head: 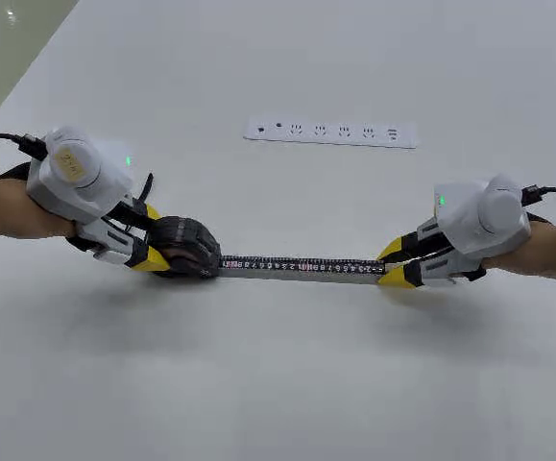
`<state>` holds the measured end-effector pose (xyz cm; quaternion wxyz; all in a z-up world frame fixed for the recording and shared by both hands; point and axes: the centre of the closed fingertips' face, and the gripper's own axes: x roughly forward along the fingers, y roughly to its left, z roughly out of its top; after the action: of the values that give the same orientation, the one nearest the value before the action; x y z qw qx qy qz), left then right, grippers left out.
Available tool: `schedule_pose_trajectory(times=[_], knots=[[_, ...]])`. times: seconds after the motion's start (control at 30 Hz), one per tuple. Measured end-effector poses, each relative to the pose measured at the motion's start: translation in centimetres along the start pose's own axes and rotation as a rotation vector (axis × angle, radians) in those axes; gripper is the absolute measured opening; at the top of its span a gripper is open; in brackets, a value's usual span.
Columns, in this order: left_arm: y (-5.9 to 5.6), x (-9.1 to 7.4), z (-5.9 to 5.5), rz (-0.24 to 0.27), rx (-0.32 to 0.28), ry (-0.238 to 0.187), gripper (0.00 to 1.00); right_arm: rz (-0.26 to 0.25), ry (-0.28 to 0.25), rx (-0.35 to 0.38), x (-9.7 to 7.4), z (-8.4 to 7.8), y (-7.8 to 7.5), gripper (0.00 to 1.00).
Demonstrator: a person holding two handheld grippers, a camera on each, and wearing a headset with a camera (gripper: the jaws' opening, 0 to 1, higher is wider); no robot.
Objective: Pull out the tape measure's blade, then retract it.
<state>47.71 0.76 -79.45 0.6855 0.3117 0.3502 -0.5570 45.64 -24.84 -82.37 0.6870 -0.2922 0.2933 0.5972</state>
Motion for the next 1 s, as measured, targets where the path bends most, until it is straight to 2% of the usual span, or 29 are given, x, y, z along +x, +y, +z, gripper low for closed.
schedule_pose_trajectory(times=[0.47, 1.0], knots=[[0.0, 0.0, 0.1, 0.001, -0.007, 0.002, 0.27, -0.015, 0.032, 0.015, -1.5, -1.7, -0.3, 0.12], [-0.1, 0.2, 0.1, -0.008, 0.019, 0.046, 0.29, -0.022, 0.072, 0.002, -1.3, -1.7, -0.3, 0.15]])
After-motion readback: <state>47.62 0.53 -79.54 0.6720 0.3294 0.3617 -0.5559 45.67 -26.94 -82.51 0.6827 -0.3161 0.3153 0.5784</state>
